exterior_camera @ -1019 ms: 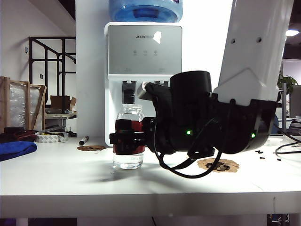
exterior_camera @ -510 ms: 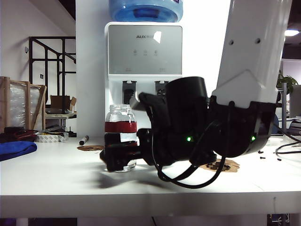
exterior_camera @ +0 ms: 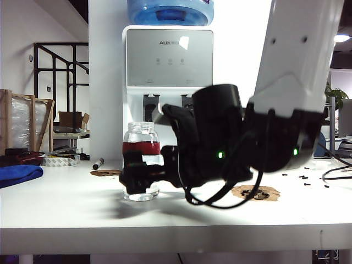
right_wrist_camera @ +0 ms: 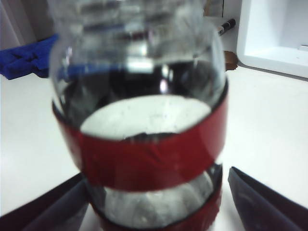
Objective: Pick up the water bottle with two loops of red belts, then reach the front water dispenser and gently press the gray-black baffle horizontally to get a little water.
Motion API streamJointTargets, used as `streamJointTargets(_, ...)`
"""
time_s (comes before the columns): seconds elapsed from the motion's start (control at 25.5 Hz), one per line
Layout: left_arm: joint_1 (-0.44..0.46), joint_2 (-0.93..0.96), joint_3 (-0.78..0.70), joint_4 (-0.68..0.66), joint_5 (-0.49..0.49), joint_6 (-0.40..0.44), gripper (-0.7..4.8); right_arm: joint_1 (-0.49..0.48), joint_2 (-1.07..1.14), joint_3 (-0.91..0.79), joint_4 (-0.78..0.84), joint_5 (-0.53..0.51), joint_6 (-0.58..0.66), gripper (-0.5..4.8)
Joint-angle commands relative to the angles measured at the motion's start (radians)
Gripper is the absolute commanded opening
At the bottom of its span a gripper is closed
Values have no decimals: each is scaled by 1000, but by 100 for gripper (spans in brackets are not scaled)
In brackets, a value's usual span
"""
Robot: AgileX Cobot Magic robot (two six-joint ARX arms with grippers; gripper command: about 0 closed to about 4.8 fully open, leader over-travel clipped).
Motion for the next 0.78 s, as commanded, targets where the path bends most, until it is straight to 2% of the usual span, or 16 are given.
streamJointTargets(0.04,0,2,-56,112,0,42,-4,5,-47,-5,-49,4,-18,479)
streamJointTargets(0.31,0,2,-162,209,-1,48,-4,5,-128,-108,-45,6,-27,479)
streamJointTargets(0.51,0,2,-236,242,-2,48,-4,4,-207,-206,-43,46,-30,479)
streamJointTargets(0.55,1,3,-234,206,0,44,-4,4,-253,-247,-51,53,-47,428)
streamJointTargets(0.59,1,3,-234,198,2,43,-4,5,-296,-274,-73,52,-93,226)
streamJointTargets(0.63,2,2,-234,198,1,43,-4,5,-319,-286,-90,50,-115,101)
streamJointTargets(0.67,2,2,-234,198,3,42,-4,5,-346,-298,-108,51,-130,12)
streamJointTargets(0.71,2,2,-234,197,4,30,-4,5,-369,-306,-127,53,-130,-5)
streamJointTargets(0.78,2,-3,-234,185,4,-13,-4,5,-417,-312,-198,53,-130,-5)
